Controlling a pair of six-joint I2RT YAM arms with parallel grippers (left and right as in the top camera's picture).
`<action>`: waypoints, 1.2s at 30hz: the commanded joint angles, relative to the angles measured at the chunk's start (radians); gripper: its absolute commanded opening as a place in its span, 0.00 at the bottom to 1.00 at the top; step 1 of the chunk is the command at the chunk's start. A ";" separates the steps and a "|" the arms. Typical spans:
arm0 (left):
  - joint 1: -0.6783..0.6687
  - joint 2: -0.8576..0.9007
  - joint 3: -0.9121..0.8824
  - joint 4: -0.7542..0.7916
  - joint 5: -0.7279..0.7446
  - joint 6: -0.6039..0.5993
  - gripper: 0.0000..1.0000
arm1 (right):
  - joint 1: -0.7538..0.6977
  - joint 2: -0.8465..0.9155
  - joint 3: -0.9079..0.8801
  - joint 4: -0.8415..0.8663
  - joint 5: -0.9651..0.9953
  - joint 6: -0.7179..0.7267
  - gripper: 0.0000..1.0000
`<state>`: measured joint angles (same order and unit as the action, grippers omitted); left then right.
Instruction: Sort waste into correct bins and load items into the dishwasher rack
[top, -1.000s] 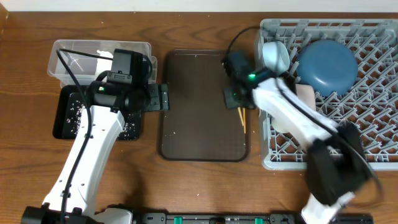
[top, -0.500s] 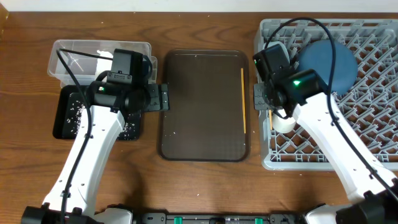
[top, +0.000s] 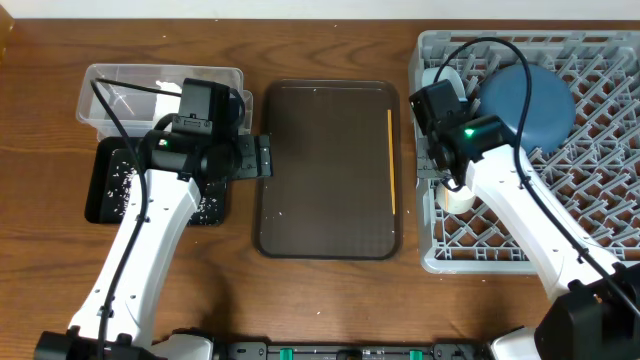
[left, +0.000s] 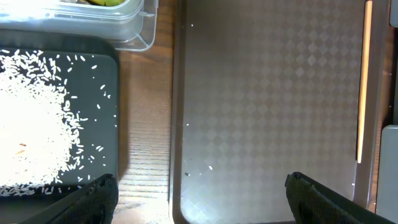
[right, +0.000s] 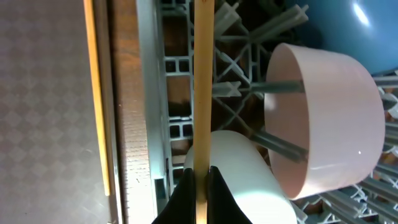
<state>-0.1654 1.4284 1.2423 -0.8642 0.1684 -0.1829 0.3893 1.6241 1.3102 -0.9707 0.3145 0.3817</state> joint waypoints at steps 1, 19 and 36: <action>0.003 -0.011 0.017 -0.002 -0.013 0.006 0.89 | -0.010 0.000 -0.010 0.007 0.025 -0.032 0.02; 0.003 -0.011 0.017 -0.002 -0.013 0.006 0.89 | 0.024 -0.001 0.034 0.071 -0.072 -0.069 0.33; 0.003 -0.011 0.017 -0.003 -0.013 0.006 0.89 | 0.126 0.242 0.055 0.245 -0.095 0.000 0.32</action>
<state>-0.1654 1.4284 1.2423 -0.8642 0.1684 -0.1829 0.5125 1.8156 1.3586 -0.7357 0.2161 0.3592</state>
